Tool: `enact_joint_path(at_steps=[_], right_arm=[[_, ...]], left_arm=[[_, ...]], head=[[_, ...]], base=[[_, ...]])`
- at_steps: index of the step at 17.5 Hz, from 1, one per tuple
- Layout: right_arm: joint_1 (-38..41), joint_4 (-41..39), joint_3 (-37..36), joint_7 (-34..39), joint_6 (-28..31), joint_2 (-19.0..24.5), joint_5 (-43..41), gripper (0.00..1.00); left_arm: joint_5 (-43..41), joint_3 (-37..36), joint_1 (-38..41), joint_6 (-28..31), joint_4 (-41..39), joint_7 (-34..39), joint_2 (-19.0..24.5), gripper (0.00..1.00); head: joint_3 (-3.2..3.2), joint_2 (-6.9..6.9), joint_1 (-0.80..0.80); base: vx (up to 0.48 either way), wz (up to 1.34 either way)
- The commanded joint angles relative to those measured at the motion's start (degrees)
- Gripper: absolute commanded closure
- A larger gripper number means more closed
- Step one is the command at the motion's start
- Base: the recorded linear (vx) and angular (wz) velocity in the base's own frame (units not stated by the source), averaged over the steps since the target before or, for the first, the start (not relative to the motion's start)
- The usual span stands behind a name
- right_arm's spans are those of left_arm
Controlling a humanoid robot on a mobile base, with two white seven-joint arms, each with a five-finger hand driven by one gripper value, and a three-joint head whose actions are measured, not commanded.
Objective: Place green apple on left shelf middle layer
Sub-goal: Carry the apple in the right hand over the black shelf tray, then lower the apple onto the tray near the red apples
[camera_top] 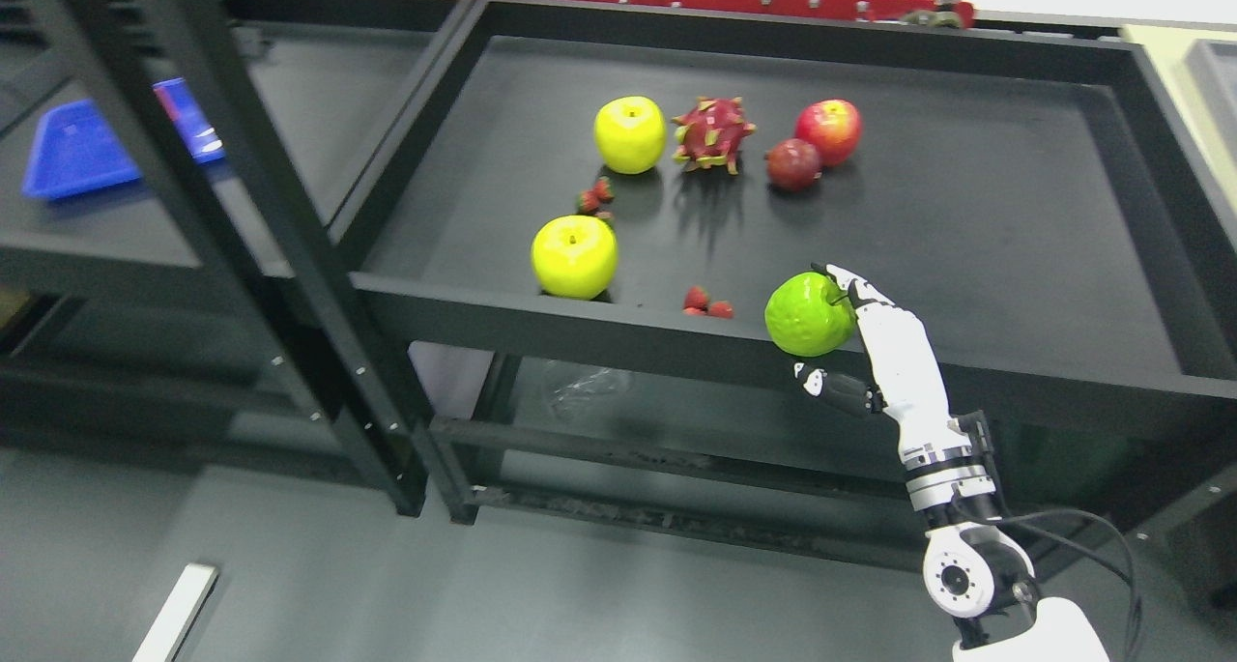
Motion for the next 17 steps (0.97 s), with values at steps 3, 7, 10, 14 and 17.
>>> enact_joint_path(at_steps=[3, 7, 10, 14, 17], right_arm=[[-0.2, 0.0, -1.3, 0.1, 0.0, 0.2, 0.0, 1.0], [-0.2, 0.0, -1.2, 0.1, 0.0, 0.2, 0.0, 1.0], [-0.2, 0.0, -0.8, 0.1, 0.0, 0.2, 0.0, 1.0], [-0.5, 0.0, 0.4, 0.2, 0.1, 0.3, 0.0, 1.0], [-0.9, 0.0, 3.5, 0.6, 0.2, 0.7, 0.0, 1.0]], left_arm=[[0.0, 0.0, 0.0, 0.0, 0.0, 0.0, 1.0, 0.0], [0.0, 0.0, 0.0, 0.0, 0.0, 0.0, 1.0, 0.0], [0.0, 0.0, 0.0, 0.0, 0.0, 0.0, 1.0, 0.0], [0.0, 0.0, 0.0, 0.0, 0.1, 0.0, 1.0, 0.0], [0.0, 0.0, 0.0, 0.0, 0.0, 0.0, 1.0, 0.0]], head=[[0.0, 0.0, 0.0], [0.0, -0.01, 0.0], [0.0, -0.02, 0.0], [0.0, -0.02, 0.0], [0.0, -0.02, 0.0]], base=[[0.163, -0.45], [0.206, -0.28], [0.241, -0.06], [0.262, 0.0], [0.23, -0.02]])
